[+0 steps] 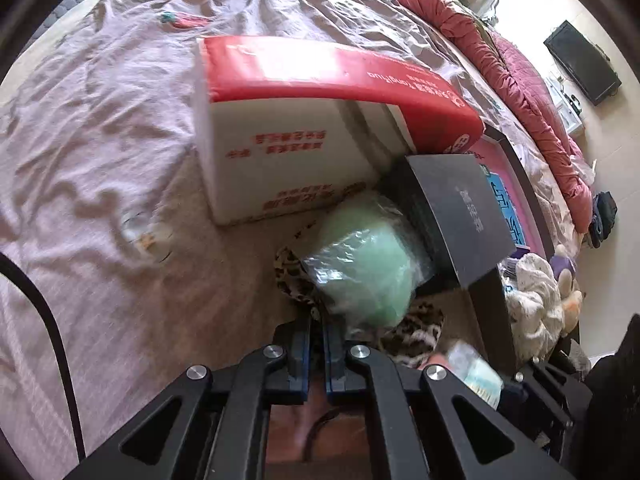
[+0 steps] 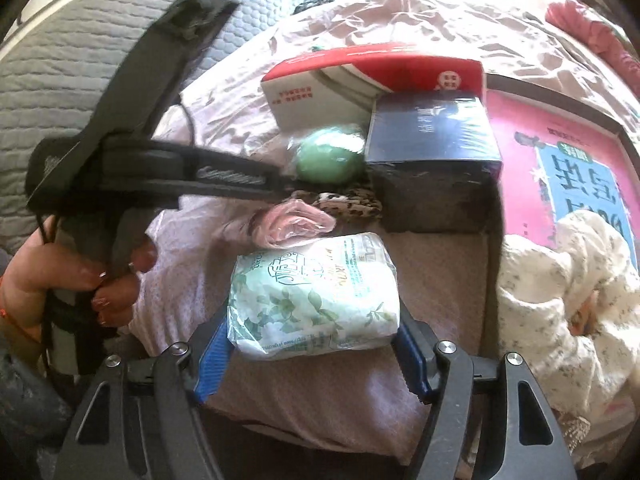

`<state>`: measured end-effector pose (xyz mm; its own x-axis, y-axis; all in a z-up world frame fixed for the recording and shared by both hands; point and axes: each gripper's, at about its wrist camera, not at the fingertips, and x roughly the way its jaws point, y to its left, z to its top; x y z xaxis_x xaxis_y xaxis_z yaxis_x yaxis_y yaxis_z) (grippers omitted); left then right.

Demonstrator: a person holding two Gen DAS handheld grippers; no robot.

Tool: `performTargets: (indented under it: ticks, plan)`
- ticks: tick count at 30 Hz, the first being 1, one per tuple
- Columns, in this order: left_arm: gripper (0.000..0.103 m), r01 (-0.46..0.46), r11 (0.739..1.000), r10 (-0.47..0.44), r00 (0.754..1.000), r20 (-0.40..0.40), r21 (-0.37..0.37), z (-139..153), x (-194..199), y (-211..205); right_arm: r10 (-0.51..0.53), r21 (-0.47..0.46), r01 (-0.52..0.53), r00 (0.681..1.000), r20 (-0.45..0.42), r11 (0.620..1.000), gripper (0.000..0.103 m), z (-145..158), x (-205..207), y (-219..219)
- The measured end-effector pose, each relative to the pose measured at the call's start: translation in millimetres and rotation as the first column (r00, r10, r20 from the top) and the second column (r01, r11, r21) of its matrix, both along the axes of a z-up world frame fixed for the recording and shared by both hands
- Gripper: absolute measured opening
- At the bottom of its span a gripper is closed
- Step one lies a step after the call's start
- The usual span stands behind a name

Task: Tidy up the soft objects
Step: 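Grasp the leopard-print cloth with the left tool while the right tool grasps the mint leaf-print wipes pack, then carry the leopard-print cloth and wipes pack toward the pink tray with both tools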

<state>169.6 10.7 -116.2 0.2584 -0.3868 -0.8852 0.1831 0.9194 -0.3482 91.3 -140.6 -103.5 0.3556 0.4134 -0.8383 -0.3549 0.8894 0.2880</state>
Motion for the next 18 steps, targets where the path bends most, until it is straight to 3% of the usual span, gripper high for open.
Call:
performTargets:
  ticks: [8,18]
  plan:
    - [0.004,-0.034,0.999,0.034,0.999,0.002,-0.021,10,-15,8,-0.01,0.0,0.01,0.999,0.043,1.0,0.072,15,-27,-1]
    - [0.004,-0.105,0.994,0.106,0.991,0.083,-0.016,41,-29,32,-0.052,0.008,0.052,0.995,0.085,0.999,0.072,29,-36,-13]
